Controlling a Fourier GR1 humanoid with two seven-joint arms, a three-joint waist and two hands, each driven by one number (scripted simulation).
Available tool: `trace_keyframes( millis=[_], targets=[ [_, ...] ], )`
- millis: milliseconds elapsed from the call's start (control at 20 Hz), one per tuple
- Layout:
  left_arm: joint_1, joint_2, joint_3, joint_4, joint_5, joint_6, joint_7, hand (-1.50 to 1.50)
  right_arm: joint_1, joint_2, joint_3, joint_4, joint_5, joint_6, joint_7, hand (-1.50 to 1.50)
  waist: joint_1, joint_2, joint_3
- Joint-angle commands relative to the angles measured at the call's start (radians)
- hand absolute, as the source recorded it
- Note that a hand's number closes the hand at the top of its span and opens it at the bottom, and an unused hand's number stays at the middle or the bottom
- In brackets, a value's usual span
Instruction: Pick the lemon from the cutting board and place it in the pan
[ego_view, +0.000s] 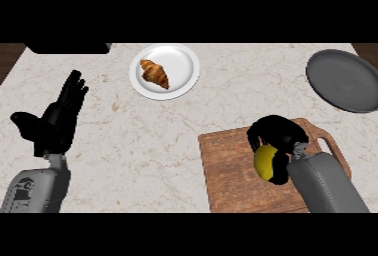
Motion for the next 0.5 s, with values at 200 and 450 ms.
trace_keyframes(
  millis=[200, 450],
  targets=[
    [-0.006, -0.009, -0.012, -0.003, 0.001, -0.006, 0.003, 0.00, -0.158, 0.221, -0.198, 0.048, 0.047, -0.242, 0.550, 1.50, 0.029, 0.005, 0.005],
    [-0.013, -0.008, -0.015, 0.019, -0.021, 0.005, -0.016, 0.00, -0.242, 0.225, -0.120, -0.075, 0.146, -0.443, 0.662, 1.50, 0.014, -0.001, 0.005]
  ],
)
